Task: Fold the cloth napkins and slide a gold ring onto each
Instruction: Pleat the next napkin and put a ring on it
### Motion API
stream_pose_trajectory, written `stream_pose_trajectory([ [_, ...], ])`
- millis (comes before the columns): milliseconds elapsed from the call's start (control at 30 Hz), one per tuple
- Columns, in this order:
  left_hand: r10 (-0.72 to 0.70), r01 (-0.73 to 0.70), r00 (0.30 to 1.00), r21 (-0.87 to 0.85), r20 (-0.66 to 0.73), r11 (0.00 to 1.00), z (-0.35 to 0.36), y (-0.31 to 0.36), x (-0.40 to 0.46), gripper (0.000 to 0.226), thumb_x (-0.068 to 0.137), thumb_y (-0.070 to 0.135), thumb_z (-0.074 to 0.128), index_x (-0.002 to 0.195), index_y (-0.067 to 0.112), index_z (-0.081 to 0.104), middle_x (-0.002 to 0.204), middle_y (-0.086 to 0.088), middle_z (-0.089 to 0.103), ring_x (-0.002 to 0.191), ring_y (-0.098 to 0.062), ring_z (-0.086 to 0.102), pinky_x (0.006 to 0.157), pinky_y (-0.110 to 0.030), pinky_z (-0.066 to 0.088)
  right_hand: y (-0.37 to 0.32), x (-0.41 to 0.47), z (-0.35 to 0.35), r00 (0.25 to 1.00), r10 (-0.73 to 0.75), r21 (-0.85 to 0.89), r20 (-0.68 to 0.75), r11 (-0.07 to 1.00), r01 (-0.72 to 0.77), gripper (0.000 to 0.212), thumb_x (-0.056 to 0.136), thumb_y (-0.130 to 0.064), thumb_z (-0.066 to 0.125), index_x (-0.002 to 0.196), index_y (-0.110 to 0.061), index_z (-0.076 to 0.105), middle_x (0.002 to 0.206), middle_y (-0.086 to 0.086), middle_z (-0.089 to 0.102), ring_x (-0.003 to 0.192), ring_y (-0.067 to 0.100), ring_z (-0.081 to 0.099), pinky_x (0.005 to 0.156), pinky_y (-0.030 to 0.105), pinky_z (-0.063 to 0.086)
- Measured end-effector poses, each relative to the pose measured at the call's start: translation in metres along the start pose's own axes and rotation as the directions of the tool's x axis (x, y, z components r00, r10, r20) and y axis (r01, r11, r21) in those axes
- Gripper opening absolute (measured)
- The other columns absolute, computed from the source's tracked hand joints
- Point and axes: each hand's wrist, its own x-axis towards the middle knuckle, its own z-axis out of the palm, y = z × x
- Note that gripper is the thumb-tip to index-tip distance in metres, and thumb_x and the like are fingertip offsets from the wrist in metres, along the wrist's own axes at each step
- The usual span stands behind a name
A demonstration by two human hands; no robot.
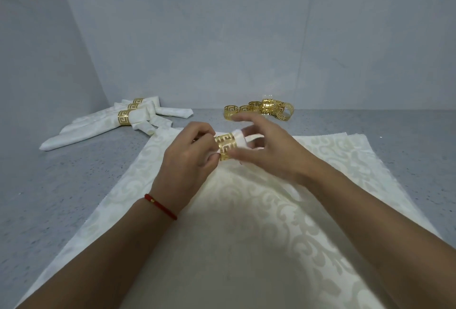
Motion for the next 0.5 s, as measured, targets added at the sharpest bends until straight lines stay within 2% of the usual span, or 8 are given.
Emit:
stream_pose_trajectory([
  [67,0.036,-0.036,0.999,-0.007,0.009,0.999,0.002,0.002,0.003,0.016,0.072,-0.009,0.078,0.078,0.000,0.066,0.099,-0.010,0.065,0.084,-0.021,0.060,0.074,-0.019,0.044,0.000,-0.002,-0.001,0.987,0.155,0.161,0.051,0.974,-0.161,0.043,0.098,-0.050,0.063,0.121,-0.014,0.068,0.102,0.013,0.073,0.085,0.020,0.071,0.085,0.044,0.060],
  [100,0.056,-0.056,0.998,-0.009,0.029,0.998,0.004,0.002,0.004,0.015,0.074,-0.006,0.078,0.081,0.001,0.066,0.100,-0.009,0.066,0.087,-0.022,0.060,0.076,-0.024,0.046,0.001,-0.003,0.000,0.980,0.189,0.185,0.068,0.963,-0.198,0.052,0.101,-0.052,0.057,0.113,-0.003,0.068,0.093,0.019,0.073,0.077,0.024,0.069,0.080,0.044,0.059],
  [133,0.062,-0.061,0.996,-0.020,0.064,0.998,0.005,0.001,0.005,0.017,0.075,-0.002,0.078,0.085,0.004,0.066,0.101,-0.006,0.066,0.090,-0.022,0.060,0.078,-0.030,0.047,0.001,-0.004,0.001,0.978,0.201,0.198,0.062,0.958,-0.210,0.057,0.103,-0.051,0.054,0.107,0.004,0.068,0.085,0.022,0.072,0.071,0.025,0.067,0.073,0.037,0.058],
  [200,0.007,0.003,0.986,-0.062,0.167,0.998,0.005,-0.001,0.006,0.031,0.076,0.017,0.080,0.102,0.011,0.064,0.107,0.002,0.063,0.098,-0.019,0.057,0.083,-0.037,0.046,0.002,-0.008,0.001,0.980,0.196,0.242,-0.015,0.952,-0.187,0.047,0.103,-0.043,0.058,0.098,0.002,0.072,0.073,0.015,0.068,0.064,0.021,0.065,0.063,0.026,0.054],
  [267,-0.107,0.122,0.968,-0.052,0.227,0.991,0.002,-0.004,0.007,0.057,0.076,0.050,0.073,0.122,0.020,0.059,0.119,0.010,0.060,0.113,-0.016,0.050,0.095,-0.037,0.040,0.005,-0.009,-0.002,0.983,0.168,0.284,-0.073,0.948,-0.141,0.033,0.101,-0.034,0.064,0.094,-0.004,0.074,0.071,0.010,0.067,0.061,0.019,0.063,0.063,0.027,0.053],
  [333,-0.228,0.237,0.933,0.001,0.279,0.971,0.000,-0.002,0.010,0.063,0.082,0.070,0.054,0.132,0.031,0.057,0.120,0.020,0.060,0.122,-0.014,0.041,0.100,-0.037,0.031,0.006,-0.009,-0.001,0.990,0.125,0.325,-0.071,0.941,-0.095,0.024,0.100,-0.026,0.066,0.093,-0.005,0.074,0.075,0.011,0.068,0.063,0.020,0.062,0.063,0.030,0.054],
  [400,-0.274,0.281,0.894,0.032,0.354,0.959,0.001,0.000,0.011,0.051,0.088,0.071,0.042,0.117,0.038,0.067,0.101,0.023,0.064,0.122,-0.013,0.039,0.100,-0.040,0.027,0.006,-0.009,0.001,0.992,0.103,0.347,-0.068,0.935,-0.073,0.019,0.100,-0.024,0.067,0.094,-0.008,0.075,0.079,0.008,0.070,0.066,0.017,0.063,0.061,0.026,0.053],
  [500,-0.338,0.397,0.842,-0.059,0.420,0.916,0.005,-0.009,0.009,0.037,0.088,0.066,0.055,0.104,0.038,0.072,0.090,0.027,0.059,0.119,-0.009,0.041,0.100,-0.040,0.028,0.006,-0.007,0.000,0.987,0.120,0.306,-0.103,0.948,-0.084,0.017,0.099,-0.026,0.068,0.090,-0.015,0.076,0.078,-0.004,0.072,0.068,0.007,0.064,0.066,0.019,0.050],
])
